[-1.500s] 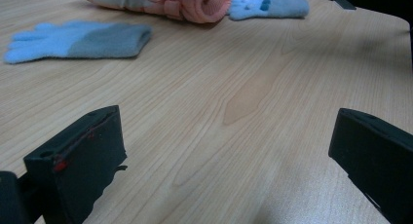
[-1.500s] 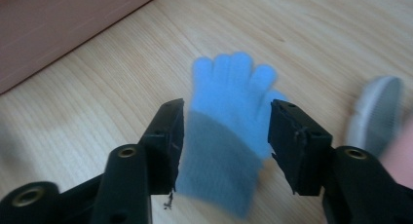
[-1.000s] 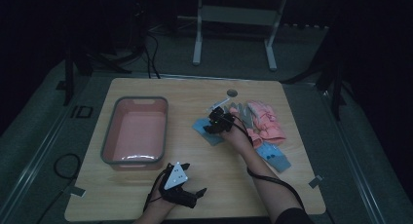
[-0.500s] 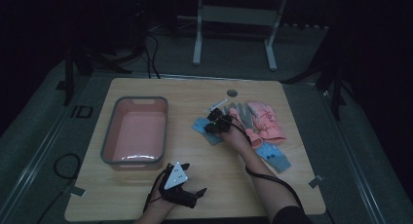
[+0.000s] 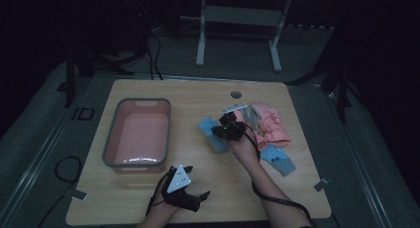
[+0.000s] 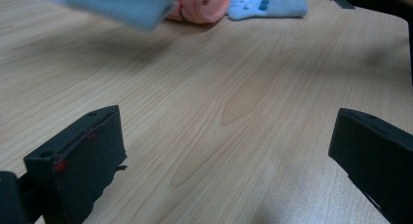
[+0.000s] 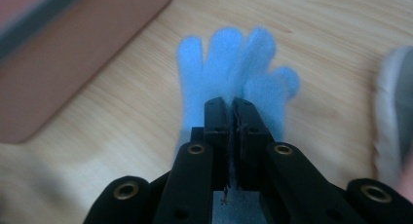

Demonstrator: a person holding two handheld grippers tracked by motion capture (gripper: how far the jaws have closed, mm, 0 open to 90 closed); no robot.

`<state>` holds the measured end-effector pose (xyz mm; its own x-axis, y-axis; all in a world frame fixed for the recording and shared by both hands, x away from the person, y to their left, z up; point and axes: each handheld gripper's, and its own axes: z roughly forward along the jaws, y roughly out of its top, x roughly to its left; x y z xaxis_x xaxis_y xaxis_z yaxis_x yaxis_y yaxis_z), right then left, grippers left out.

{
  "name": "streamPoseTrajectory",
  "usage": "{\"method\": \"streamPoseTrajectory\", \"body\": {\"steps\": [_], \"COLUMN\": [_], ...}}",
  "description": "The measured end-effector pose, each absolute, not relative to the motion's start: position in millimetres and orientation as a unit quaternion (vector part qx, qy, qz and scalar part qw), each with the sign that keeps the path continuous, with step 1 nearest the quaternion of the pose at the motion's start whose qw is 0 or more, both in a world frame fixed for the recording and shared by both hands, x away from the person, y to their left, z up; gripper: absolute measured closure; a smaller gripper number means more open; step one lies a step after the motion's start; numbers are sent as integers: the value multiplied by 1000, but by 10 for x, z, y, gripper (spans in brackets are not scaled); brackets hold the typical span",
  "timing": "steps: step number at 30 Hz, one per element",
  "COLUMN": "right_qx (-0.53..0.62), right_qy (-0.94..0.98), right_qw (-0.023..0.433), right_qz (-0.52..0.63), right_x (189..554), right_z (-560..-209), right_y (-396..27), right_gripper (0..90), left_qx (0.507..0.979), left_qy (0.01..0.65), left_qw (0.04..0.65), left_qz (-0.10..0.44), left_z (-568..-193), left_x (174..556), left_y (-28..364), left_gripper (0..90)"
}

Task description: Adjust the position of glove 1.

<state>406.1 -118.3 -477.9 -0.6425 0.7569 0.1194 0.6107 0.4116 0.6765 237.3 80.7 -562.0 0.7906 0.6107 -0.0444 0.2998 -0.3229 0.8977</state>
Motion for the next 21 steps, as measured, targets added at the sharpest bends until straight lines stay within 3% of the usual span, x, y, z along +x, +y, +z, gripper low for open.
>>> {"method": "streamPoseTrajectory", "body": {"steps": [13, 21], "right_qx": [497, 543], "right_qy": [764, 747], "right_qw": [109, 134], "right_qz": [398, 359], "right_x": [3206, 3058], "right_z": [-4697, -5108], "right_y": [-1553, -1564], "right_gripper": [859, 858], "left_qx": [800, 801], "left_qy": [284, 282], "left_qw": [506, 505], "left_qz": [155, 155], "left_z": [-5621, -5620], "left_x": [2371, 2367], "left_y": [800, 797], "left_gripper": [0, 0]}}
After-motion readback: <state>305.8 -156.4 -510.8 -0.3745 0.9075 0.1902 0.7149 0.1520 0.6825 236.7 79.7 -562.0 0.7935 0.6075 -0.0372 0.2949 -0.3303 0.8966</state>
